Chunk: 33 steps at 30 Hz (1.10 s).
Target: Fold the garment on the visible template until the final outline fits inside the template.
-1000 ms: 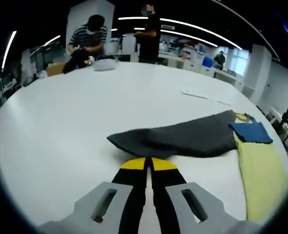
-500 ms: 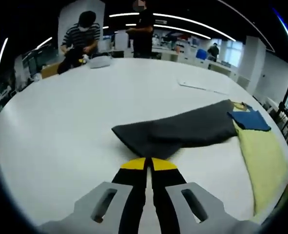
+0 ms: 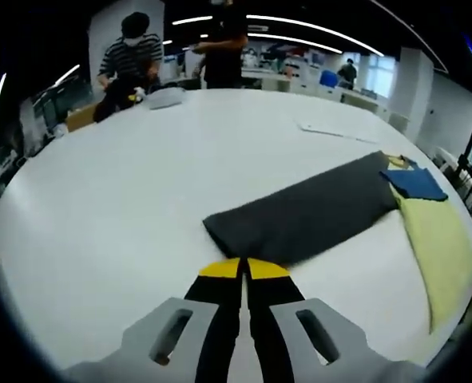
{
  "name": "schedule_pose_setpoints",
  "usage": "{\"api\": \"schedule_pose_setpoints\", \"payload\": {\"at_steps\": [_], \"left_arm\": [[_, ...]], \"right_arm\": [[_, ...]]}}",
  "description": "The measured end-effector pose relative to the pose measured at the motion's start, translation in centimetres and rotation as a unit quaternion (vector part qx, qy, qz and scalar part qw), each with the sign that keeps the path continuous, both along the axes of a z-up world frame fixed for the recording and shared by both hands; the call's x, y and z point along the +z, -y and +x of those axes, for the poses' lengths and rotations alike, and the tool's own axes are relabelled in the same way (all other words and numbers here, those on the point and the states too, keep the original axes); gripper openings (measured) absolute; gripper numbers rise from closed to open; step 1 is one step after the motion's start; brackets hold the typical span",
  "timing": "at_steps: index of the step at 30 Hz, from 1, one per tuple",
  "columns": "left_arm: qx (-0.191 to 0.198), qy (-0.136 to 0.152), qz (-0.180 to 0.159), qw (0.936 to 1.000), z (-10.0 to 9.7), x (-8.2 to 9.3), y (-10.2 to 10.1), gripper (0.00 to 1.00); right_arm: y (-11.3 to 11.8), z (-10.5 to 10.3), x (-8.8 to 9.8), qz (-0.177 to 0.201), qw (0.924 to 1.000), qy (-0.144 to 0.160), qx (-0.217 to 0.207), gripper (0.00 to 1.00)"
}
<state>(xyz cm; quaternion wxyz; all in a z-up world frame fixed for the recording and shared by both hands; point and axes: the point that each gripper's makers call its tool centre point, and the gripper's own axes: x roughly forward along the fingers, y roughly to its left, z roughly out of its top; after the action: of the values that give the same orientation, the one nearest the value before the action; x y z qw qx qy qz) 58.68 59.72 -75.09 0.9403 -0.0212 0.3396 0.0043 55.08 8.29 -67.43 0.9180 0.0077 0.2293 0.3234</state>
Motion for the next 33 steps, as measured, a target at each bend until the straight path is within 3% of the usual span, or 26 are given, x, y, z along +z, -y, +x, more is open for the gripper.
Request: {"api": "schedule_pose_setpoints", "payload": {"at_steps": [9,12,20,25,33], "left_arm": [[0.011,-0.017,-0.004,0.9998,-0.6,-0.9,0.0,0.00],[0.031,-0.017,-0.014,0.9993,-0.6,-1.0,-0.3,0.00],[0.082,0.002,-0.046,0.9956,-0.4,-1.3,-0.6,0.16],[0.098,0.009,-0.039,0.9944,-0.3,-1.9,-0.1,0.20],[0.114,0.009,-0.005,0.9934,-0.2,-2.2,-0.1,0.17]], "right_arm": [[0.1,-0.3,0.1,-0.001,1.0000,0.001,-0.002,0.99],[0.1,-0.5,0.0,-0.002,1.0000,0.000,-0.004,0.99],[0.5,-0.7,0.0,-0.004,0.9999,0.000,-0.010,0.99],[0.5,-0.8,0.1,-0.004,0.9999,0.001,-0.010,0.99],[0.7,-0.9,0.1,-0.009,0.9999,0.002,-0.011,0.99]]}}
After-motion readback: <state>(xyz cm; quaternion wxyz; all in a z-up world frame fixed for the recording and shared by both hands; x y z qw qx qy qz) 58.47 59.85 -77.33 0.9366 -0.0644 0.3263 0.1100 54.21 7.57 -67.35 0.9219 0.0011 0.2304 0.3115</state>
